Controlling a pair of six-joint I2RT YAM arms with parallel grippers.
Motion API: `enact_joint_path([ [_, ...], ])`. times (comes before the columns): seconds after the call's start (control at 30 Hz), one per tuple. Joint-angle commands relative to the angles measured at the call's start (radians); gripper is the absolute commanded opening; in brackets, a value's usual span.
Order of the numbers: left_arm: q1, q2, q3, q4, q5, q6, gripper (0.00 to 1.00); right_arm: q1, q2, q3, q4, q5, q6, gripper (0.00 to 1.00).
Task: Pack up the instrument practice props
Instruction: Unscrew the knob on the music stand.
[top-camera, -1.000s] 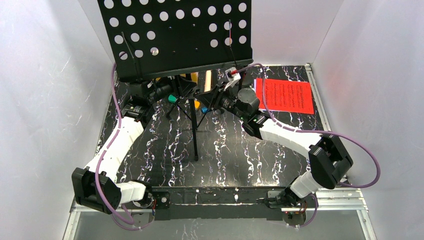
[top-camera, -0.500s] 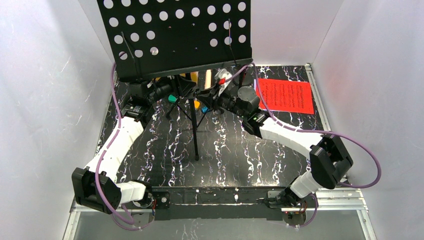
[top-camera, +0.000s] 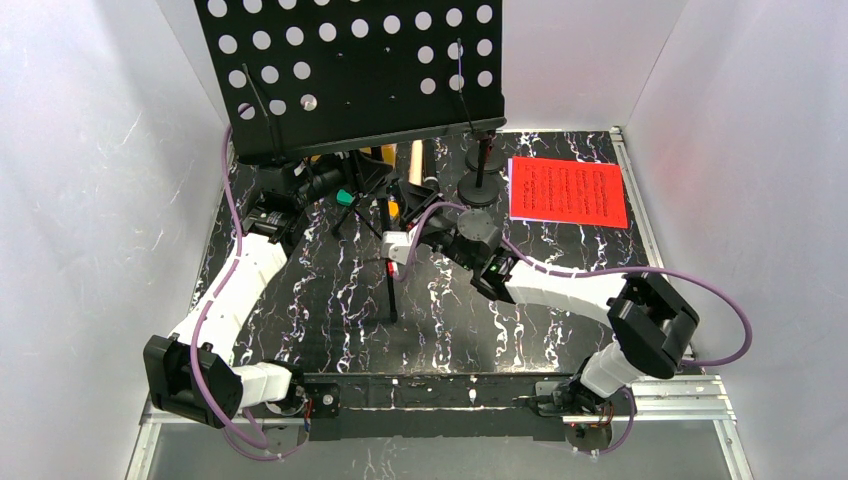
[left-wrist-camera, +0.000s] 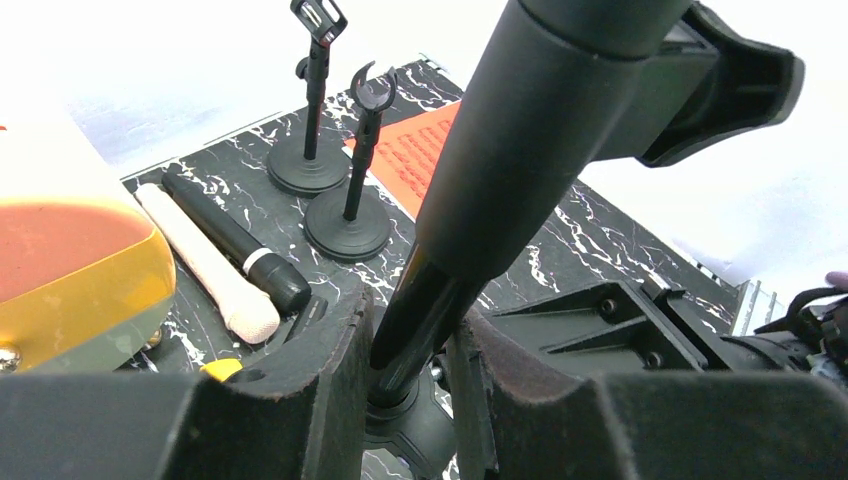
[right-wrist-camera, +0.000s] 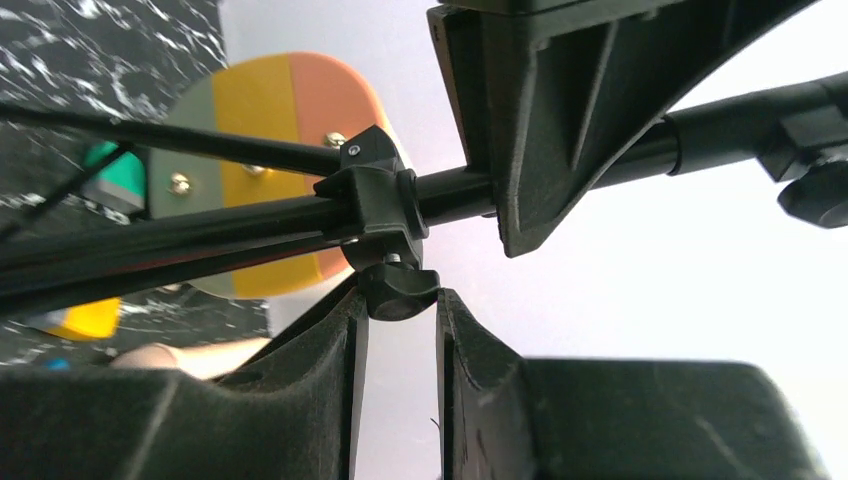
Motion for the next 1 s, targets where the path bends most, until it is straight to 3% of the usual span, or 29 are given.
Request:
enact_joint_path([
  [0.0,0.004,-0.01,0.003,-0.09,0.018,-0.071,0.0,-0.006,0.031,-0.058,0.111,0.093,-0.221,0.14],
  [0.2,0.005,-0.009,0.002,-0.09,0.017,-0.07,0.0,0.001,0.005,-0.065,0.133,0.084,-0.178,0.42],
  [0.4,0.004,-0.009,0.002,-0.091,0.014,-0.07,0.0,-0.001,-0.054,-0.044,0.1,0.09,0.064,0.69],
  [0.5,0.006,-0.008,0.001,-0.09,0.012,-0.069,0.0,-0.002,-0.078,-0.036,0.065,0.12,0.191,0.74],
  [0.67,0.005,-0.009,-0.001,-0.09,0.009,-0.067,0.0,-0.003,-0.132,-0.046,0.011,0.137,0.536,0.81],
  [0.97,0.005,-0.009,-0.003,-0.089,-0.003,-0.067,0.0,0.001,-0.191,-0.057,-0.099,0.175,1.156,0.83],
])
